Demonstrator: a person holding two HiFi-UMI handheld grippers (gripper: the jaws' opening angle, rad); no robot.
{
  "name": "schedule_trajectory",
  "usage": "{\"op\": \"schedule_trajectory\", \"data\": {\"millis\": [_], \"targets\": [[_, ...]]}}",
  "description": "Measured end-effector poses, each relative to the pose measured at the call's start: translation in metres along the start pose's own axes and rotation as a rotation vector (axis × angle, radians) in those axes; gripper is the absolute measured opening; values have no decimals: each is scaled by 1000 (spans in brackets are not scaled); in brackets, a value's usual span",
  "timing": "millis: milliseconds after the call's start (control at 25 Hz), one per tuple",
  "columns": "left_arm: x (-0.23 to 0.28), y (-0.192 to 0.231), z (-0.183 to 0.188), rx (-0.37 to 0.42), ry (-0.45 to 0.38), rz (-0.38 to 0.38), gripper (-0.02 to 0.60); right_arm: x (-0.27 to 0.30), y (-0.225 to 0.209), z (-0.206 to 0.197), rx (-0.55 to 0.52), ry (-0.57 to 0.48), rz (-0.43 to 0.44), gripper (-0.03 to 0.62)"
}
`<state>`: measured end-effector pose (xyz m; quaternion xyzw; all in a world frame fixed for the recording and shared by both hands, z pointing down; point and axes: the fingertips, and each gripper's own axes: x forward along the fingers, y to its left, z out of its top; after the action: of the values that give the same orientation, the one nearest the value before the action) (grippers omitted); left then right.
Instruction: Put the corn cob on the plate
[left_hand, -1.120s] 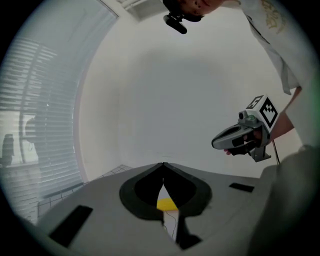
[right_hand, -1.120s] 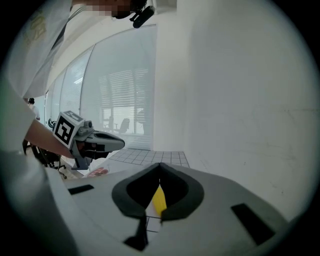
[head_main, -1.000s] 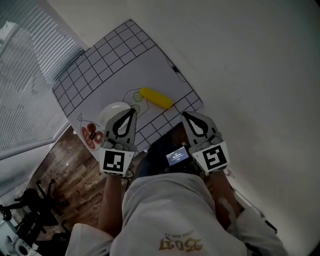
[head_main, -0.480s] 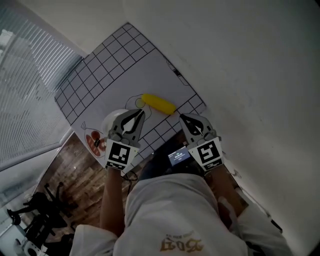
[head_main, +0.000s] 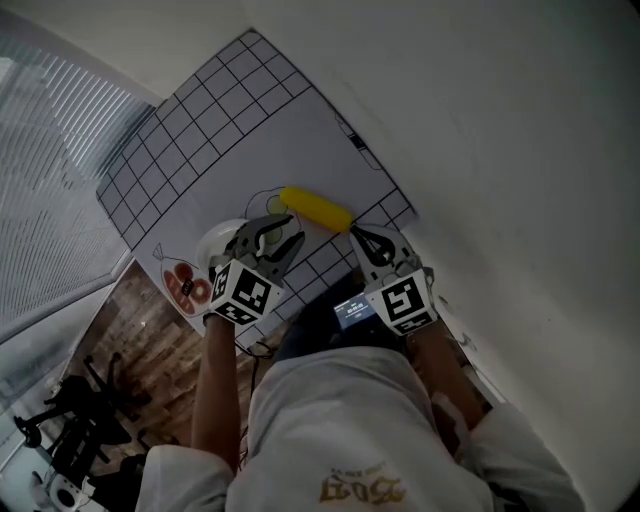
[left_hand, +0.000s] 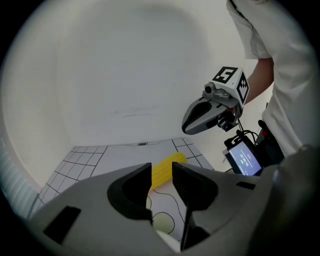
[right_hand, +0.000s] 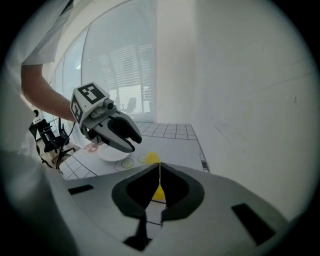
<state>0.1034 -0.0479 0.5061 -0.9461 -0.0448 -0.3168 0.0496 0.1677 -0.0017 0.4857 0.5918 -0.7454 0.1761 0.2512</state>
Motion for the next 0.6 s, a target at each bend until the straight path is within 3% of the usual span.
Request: {"op": "schedule_trajectory", "data": {"millis": [200,400,480,600], "targets": [[18,9,-5,23,29,-49,129,17,1,-11,-10,30,36,8],[34,13,-15,78,82,-107,187,32,-1,-25,-30,70,65,10],[39,12,-20,91,105,-148,189,37,0,-28,-41,82,85,40],[45,9,-23,117,130,-220,214,46,6,-34,-47,105,128,137]]}}
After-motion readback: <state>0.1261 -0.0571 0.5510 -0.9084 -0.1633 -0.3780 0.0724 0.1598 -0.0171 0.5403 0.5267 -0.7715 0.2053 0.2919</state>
